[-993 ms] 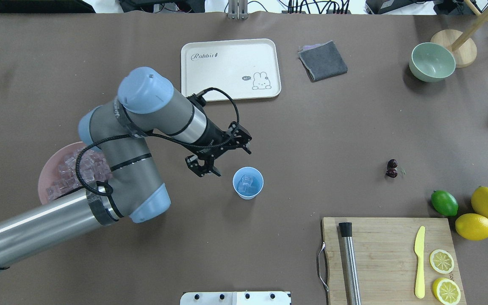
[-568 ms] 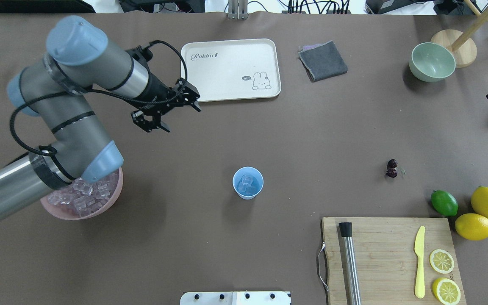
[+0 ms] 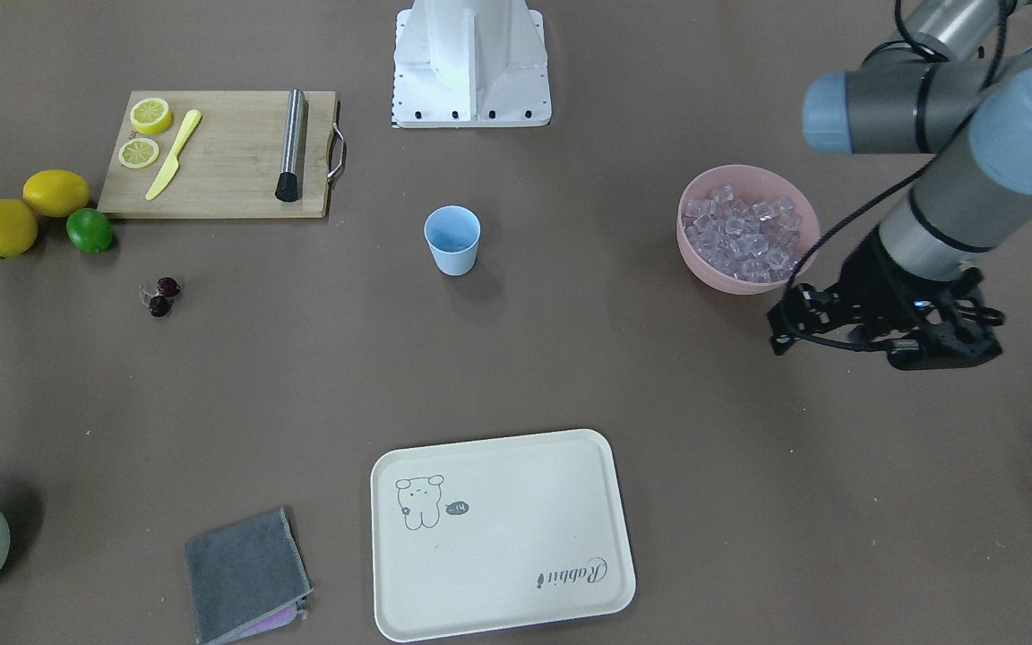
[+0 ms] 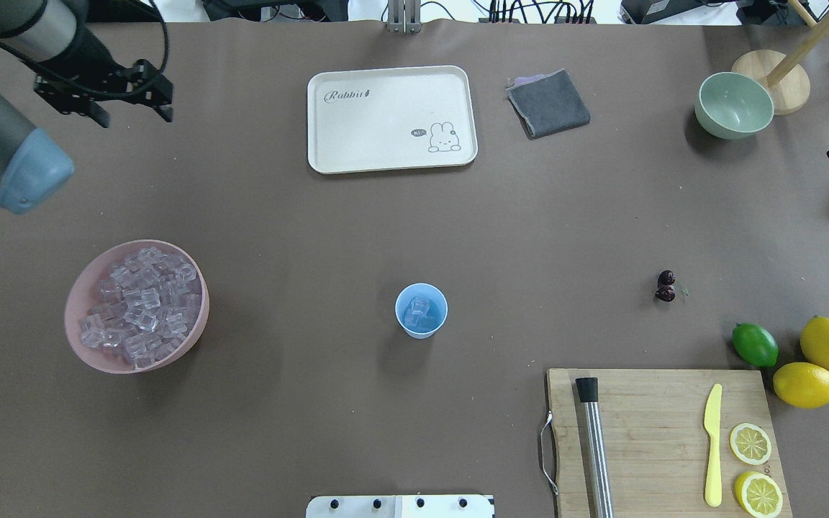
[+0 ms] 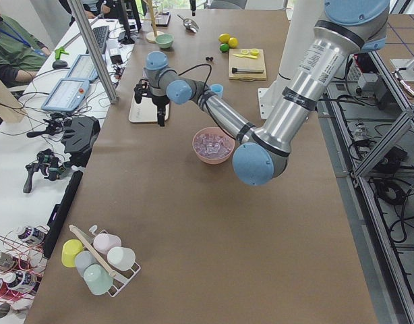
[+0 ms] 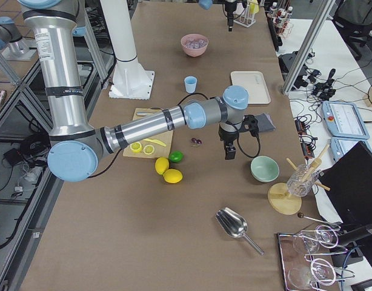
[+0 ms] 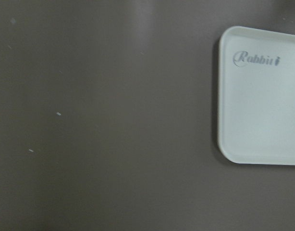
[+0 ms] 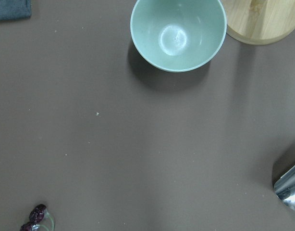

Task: Put ice and cherries in cup

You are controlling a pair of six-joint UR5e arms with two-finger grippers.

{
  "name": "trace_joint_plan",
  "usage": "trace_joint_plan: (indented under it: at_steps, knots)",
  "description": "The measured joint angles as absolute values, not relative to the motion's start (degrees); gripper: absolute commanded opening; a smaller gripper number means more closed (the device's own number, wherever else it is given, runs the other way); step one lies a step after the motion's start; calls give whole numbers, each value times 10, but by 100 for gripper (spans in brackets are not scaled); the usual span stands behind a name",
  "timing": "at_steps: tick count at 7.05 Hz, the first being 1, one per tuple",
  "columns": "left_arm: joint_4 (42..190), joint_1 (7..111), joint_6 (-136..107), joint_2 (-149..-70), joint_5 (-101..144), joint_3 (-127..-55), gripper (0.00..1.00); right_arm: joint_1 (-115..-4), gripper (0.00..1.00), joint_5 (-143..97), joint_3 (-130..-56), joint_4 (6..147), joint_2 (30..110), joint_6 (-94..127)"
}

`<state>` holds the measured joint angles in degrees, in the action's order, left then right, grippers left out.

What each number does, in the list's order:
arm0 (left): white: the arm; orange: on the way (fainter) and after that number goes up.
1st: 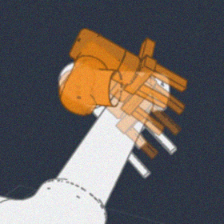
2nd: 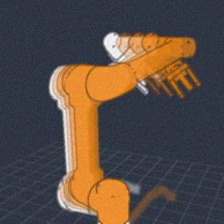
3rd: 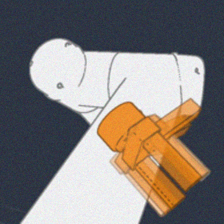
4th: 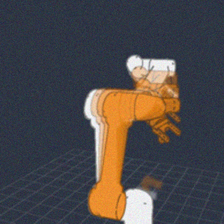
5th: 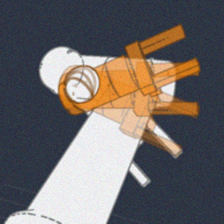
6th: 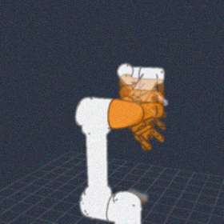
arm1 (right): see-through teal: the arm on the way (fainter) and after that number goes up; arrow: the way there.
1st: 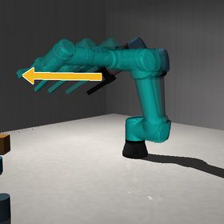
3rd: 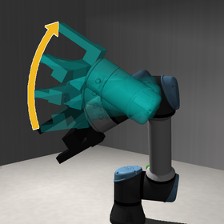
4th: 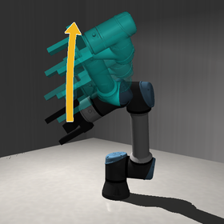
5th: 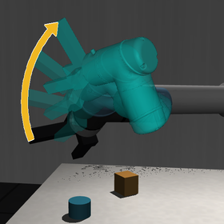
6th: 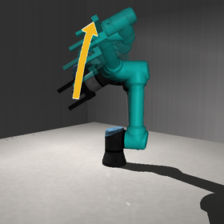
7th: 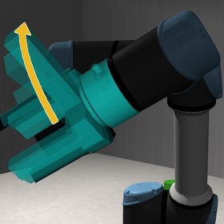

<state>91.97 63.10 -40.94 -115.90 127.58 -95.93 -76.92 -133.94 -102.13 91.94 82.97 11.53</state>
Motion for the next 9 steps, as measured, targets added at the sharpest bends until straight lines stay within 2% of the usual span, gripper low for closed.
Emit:
trace_joint_plan:
  at_steps: [3,5,7,9]
  knots:
    - [919,703,-175,-1057,1278,-961,97,-686,100,-1335,-1004,896,821,247]
    - [918,710,-143,-1043,1278,-960,97,-608,100,-1300,-1000,880,798,351]
    - [916,710,-140,-1042,1278,-957,97,-520,100,-1240,-985,805,791,476]
    - [916,710,-140,-1042,1278,-953,97,-477,100,-1211,-976,776,795,510]
